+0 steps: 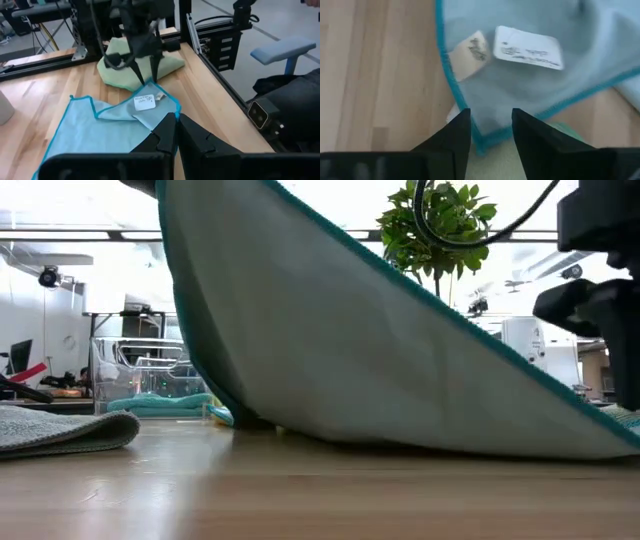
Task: Fold microfiber towels
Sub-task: Fold the light blue microfiber towel
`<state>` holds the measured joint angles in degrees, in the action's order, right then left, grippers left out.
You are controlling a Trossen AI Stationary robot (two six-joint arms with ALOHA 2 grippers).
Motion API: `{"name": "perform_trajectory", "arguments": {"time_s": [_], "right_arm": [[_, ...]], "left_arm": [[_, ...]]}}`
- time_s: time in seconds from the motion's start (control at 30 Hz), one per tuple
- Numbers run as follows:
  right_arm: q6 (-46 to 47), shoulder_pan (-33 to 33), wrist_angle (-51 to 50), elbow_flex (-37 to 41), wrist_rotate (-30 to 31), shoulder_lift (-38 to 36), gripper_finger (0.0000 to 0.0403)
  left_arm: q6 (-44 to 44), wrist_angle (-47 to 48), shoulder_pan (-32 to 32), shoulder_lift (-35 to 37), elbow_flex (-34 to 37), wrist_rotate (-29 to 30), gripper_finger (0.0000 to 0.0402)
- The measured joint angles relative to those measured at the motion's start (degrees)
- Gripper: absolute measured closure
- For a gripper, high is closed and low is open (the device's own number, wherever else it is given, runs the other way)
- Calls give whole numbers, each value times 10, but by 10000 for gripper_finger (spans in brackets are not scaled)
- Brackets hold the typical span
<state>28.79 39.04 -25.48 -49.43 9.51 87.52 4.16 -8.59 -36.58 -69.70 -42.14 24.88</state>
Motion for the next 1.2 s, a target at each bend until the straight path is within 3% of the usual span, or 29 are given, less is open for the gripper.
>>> {"name": "perform_trajectory", "arguments": {"time_s": [0.33, 0.43, 0.57, 0.8, 1.0, 1.2], "right_arm": [[-25, 0, 31, -1, -4, 49, 284], [-25, 0, 36, -1, -5, 51, 313], [-29, 0, 38, -1, -5, 48, 380], [-53, -1, -4, -13, 12, -5, 394], [-56, -1, -97, -61, 62, -76, 394], [-56, -3, -227, -122, 169, -138, 394]], "left_arm": [[-1, 1, 0, 5, 0, 7, 401], [-1, 1, 0, 5, 1, 7, 401], [-2, 1, 0, 5, 2, 10, 401], [-3, 2, 1, 11, 2, 20, 401], [-36, 6, 1, 38, -4, 73, 401], [-100, 6, 2, 96, -5, 169, 401]]}}
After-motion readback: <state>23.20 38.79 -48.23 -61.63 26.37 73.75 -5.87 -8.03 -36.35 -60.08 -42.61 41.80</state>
